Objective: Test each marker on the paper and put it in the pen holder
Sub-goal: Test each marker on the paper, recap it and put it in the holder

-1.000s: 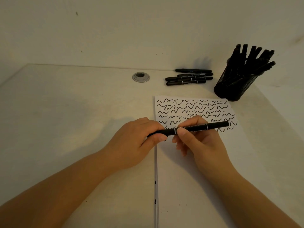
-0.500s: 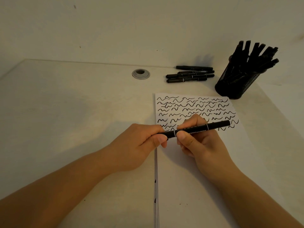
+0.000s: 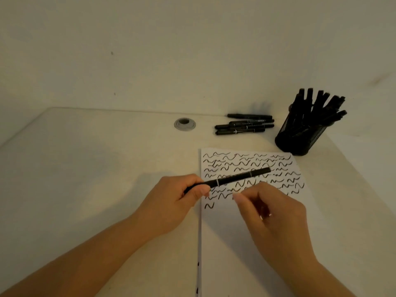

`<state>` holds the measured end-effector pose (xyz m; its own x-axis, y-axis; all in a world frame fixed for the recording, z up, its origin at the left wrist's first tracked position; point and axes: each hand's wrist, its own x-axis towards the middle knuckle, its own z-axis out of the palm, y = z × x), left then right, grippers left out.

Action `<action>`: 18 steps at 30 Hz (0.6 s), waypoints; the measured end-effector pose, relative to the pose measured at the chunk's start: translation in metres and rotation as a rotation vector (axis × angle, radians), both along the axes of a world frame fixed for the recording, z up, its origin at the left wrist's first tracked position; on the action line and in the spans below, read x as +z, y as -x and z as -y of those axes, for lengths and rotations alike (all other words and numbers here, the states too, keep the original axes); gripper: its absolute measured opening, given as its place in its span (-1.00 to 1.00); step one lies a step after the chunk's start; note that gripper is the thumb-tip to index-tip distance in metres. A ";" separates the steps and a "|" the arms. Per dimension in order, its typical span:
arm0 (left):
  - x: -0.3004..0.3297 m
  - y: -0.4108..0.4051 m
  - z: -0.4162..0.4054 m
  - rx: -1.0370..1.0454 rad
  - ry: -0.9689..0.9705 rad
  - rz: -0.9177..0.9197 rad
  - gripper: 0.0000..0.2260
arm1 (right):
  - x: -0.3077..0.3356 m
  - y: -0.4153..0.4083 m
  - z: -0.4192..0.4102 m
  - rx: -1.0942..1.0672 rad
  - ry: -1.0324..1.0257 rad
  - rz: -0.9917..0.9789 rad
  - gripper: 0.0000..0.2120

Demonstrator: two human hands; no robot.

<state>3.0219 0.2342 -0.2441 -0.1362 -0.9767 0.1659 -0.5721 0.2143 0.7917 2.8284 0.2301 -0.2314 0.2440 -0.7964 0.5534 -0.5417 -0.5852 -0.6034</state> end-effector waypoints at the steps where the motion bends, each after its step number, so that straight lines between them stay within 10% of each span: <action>1: 0.001 0.001 0.002 -0.009 -0.003 0.053 -0.78 | 0.003 0.003 0.003 0.005 0.112 -0.098 -0.85; 7: 0.018 0.017 0.016 -0.095 0.087 0.304 -0.84 | 0.017 0.026 0.025 0.022 0.321 -0.567 -0.85; 18: 0.060 0.040 0.087 -0.043 0.229 0.300 -0.52 | 0.055 0.064 0.067 -0.123 0.215 -0.718 -0.86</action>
